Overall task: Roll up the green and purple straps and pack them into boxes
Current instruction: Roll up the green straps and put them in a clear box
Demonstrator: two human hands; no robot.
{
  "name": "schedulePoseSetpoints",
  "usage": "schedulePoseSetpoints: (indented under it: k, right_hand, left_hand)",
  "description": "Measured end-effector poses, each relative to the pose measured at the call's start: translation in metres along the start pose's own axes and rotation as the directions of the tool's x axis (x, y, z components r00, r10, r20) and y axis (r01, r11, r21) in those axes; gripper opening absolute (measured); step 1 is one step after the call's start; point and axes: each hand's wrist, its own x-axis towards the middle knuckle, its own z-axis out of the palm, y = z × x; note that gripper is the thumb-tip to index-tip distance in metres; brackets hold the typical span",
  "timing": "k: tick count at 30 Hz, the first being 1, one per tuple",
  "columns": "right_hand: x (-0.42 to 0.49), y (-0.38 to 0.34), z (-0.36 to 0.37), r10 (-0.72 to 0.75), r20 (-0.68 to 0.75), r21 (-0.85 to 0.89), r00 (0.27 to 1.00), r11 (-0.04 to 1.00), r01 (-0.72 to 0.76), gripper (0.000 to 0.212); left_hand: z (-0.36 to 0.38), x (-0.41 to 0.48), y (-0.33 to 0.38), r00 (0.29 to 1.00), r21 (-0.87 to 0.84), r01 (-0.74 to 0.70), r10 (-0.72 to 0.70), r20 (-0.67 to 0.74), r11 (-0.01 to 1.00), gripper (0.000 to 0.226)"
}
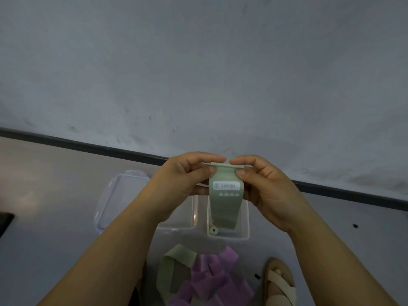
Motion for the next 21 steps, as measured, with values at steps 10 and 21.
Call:
schedulePoseSetpoints:
  k: [10, 21]
  right_hand:
    - [0.0051, 0.0114, 0.0073, -0.276, -0.038, -0.480, 0.960, 0.848, 0.225, 0.031]
    - [0.0103, 0.0107, 0.0054, -0.047, -0.019, -0.219, 0.999, 0.975, 0.042, 0.018]
  left_hand:
    - [-0.0062, 0.0049, -0.0013, 0.999, 0.072, 0.050, -0.049, -0.005, 0.996, 0.008]
    - [-0.0040, 0.0108, -0.0085, 0.987, 0.179, -0.007, 0.035, -0.157, 0.984, 0.012]
